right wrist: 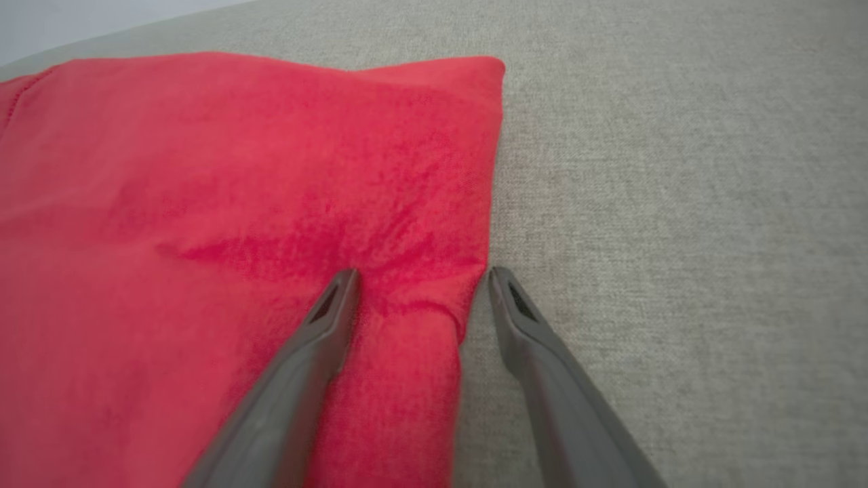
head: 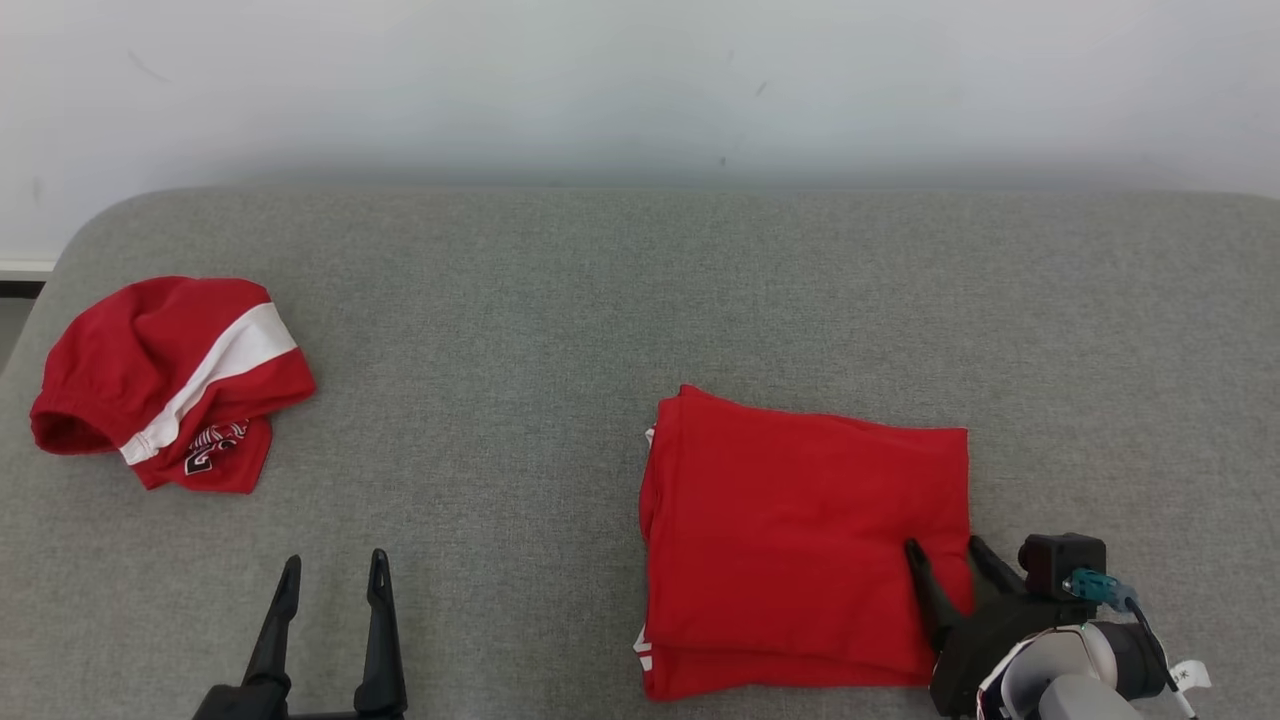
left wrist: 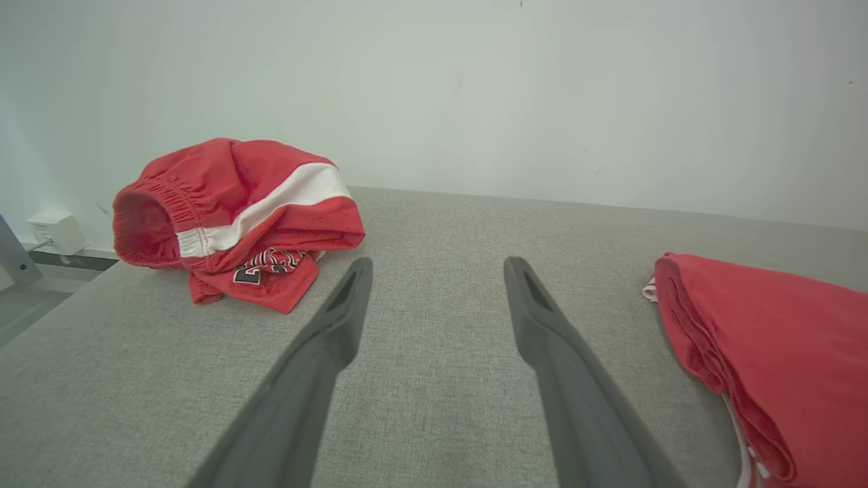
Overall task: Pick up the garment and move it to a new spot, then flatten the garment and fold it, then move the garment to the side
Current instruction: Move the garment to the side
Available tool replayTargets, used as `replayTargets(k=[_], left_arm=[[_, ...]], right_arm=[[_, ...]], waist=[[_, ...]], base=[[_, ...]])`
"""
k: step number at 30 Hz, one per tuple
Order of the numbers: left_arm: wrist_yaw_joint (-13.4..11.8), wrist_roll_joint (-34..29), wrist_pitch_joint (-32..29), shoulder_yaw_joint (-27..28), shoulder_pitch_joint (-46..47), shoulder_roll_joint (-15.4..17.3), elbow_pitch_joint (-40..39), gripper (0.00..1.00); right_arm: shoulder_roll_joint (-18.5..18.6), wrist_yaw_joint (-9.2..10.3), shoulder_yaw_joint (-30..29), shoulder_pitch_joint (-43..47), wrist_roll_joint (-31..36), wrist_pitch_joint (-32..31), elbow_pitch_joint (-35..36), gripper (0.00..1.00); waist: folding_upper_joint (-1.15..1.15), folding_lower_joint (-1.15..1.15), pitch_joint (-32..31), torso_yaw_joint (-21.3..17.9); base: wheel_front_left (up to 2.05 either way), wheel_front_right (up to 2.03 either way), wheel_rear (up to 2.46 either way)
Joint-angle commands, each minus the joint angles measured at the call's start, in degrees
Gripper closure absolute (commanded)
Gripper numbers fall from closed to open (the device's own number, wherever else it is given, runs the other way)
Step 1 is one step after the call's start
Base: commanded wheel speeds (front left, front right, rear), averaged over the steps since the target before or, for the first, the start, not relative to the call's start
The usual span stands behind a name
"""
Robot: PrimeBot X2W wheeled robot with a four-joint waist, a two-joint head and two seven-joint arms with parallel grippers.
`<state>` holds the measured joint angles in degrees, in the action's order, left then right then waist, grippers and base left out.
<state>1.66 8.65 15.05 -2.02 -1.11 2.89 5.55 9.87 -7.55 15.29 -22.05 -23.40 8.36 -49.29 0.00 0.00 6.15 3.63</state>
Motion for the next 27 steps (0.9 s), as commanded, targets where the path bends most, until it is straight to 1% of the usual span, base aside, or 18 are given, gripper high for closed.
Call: replayTargets(k=[1,2,5,12,17,22,27], left_arm=[[-0.14,-0.01,0.18,-0.09,0.06,0.0,0.08,0.0],[-0.14,0.06,0.18,-0.14,0.04,0.0,0.13,0.0],[-0.47,0.29,0.18,-0.35,0.5,0.0,-0.07,0.0],[-1.06,0.76,0.18,-1.82,2.67,0.0,-0.79,0.0],[-1.39,1.37,0.17,-3.65,5.38,0.0,-2.07,0.0],[-1.6,0.58,0.18,-5.24,8.76,0.03,-3.67,0.0],[-1.25,-1.23,0.17,-5.2,12.02,0.03,-5.76,0.0]], right_arm=[[-0.51,0.15,0.67,0.93,-0.44,-0.83,-1.28,0.66],[-0.64,0.15,1.08,0.83,-0.91,-0.53,-1.73,1.0],[-0.76,0.15,2.18,-0.22,-2.71,0.63,-1.98,1.0],[3.91,0.15,5.39,-7.05,-4.07,2.23,-1.07,1.0],[8.89,0.15,8.3,-13.95,-5.67,0.94,0.03,1.0],[15.55,0.15,10.06,-21.64,-7.99,0.49,1.51,1.0],[21.79,0.15,10.72,-28.49,-10.8,0.68,2.23,1.0]], waist=[[0.0,0.0,-0.03,-0.13],[0.0,0.0,-0.05,-0.25],[0.0,0.0,0.17,-0.63],[0.0,0.0,2.8,-1.24],[0.0,0.0,7.87,-1.82],[0.0,0.0,14.43,-3.06],[0.0,0.0,20.95,-4.77]], base=[[0.0,0.0,0.0],[0.0,0.0,0.0],[0.0,0.0,0.0],[0.0,0.0,0.0],[0.0,0.0,0.0],[0.0,0.0,0.0],[0.0,0.0,0.0]])
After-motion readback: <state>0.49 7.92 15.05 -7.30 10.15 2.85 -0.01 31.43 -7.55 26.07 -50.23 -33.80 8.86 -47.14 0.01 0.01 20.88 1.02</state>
